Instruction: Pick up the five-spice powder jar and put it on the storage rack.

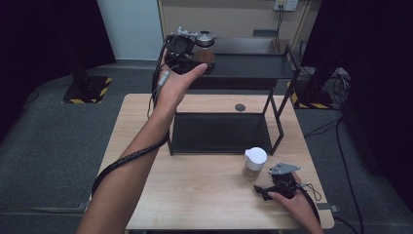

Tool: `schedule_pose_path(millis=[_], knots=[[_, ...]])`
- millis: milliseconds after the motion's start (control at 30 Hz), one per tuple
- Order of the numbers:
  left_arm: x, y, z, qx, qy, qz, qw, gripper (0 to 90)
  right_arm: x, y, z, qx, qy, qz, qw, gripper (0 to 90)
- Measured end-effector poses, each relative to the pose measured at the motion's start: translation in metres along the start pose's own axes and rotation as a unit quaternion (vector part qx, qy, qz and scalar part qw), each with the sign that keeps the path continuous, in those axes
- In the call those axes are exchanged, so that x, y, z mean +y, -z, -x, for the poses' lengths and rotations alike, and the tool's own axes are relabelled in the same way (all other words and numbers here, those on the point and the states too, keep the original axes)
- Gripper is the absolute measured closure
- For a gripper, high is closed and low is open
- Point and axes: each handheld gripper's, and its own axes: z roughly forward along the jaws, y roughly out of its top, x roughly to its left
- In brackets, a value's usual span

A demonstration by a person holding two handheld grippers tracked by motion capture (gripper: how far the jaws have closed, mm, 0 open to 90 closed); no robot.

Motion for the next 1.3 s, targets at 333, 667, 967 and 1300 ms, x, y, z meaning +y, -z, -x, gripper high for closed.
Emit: schedule_pose_path(millis=[333, 667, 967, 1300], knots=[[0.001, 0.012, -0.014, -0.066, -0.091, 0.000, 0.9937, 9.9, 0.000, 0.000, 0.000, 0.000, 0.000, 0.000, 1.0000, 3.1], [-0.006, 0.005, -0.031, -0.147, -0.135, 0.019, 0.9798, 11.2, 0.000, 0.000, 0.000, 0.000, 0.000, 0.000, 1.0000, 3.1], [-0.010, -0.009, -0.035, -0.174, -0.168, 0.020, 0.9702, 10.6, 0.000, 0.000, 0.000, 0.000, 0.000, 0.000, 1.0000, 3.1], [-0.016, -0.016, -0.037, -0.185, -0.171, 0.015, 0.9676, 10.5, 0.000, 0.000, 0.000, 0.000, 0.000, 0.000, 1.0000, 3.1]])
